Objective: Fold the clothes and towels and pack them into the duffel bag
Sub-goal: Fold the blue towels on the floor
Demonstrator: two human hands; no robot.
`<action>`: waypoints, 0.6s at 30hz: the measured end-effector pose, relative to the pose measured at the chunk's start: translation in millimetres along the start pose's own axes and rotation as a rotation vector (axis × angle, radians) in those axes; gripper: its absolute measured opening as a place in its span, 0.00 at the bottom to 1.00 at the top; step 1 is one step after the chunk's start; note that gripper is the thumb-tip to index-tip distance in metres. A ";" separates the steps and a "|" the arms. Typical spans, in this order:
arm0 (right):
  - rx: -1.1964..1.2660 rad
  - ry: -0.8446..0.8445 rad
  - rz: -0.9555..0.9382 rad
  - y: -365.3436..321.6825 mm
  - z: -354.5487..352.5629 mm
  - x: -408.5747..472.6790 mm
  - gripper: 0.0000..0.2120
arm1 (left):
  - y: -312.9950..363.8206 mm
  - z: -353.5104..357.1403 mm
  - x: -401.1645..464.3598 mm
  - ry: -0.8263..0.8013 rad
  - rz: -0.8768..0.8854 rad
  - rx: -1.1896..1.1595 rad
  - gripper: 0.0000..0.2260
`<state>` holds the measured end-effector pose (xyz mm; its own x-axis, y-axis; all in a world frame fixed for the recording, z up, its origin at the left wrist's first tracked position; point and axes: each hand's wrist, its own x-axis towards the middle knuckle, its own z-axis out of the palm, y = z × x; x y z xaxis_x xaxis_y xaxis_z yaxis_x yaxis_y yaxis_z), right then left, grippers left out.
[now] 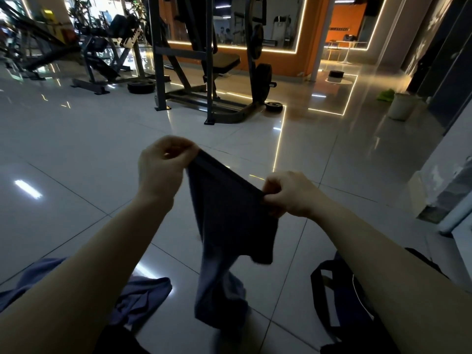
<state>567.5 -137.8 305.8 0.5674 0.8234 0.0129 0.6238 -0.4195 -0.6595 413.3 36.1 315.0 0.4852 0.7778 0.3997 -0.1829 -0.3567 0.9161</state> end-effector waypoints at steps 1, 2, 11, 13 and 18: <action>-0.068 0.020 0.016 7.7 -4.4 -0.7 0.04 | -1.2 -6.3 3.7 0.047 -0.014 -0.011 0.08; -0.154 0.047 0.021 14.9 -9.5 -1.0 0.04 | -2.3 -11.7 6.1 0.075 -0.029 -0.029 0.07; -0.396 0.421 0.026 45.9 -41.3 -14.3 0.09 | -3.8 -4.2 10.1 0.091 0.008 -0.026 0.06; -0.309 0.499 0.010 48.4 -45.8 -16.0 0.10 | -3.6 -1.2 11.5 0.117 -0.026 -0.053 0.05; 0.034 0.626 0.080 46.5 -53.3 -20.5 0.05 | -5.4 8.7 9.1 0.147 -0.080 -0.070 0.01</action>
<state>613.5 -194.6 315.0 0.8252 0.4059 0.3927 0.5544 -0.4497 -0.7003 426.2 40.6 313.5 0.3712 0.8713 0.3210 -0.2106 -0.2576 0.9430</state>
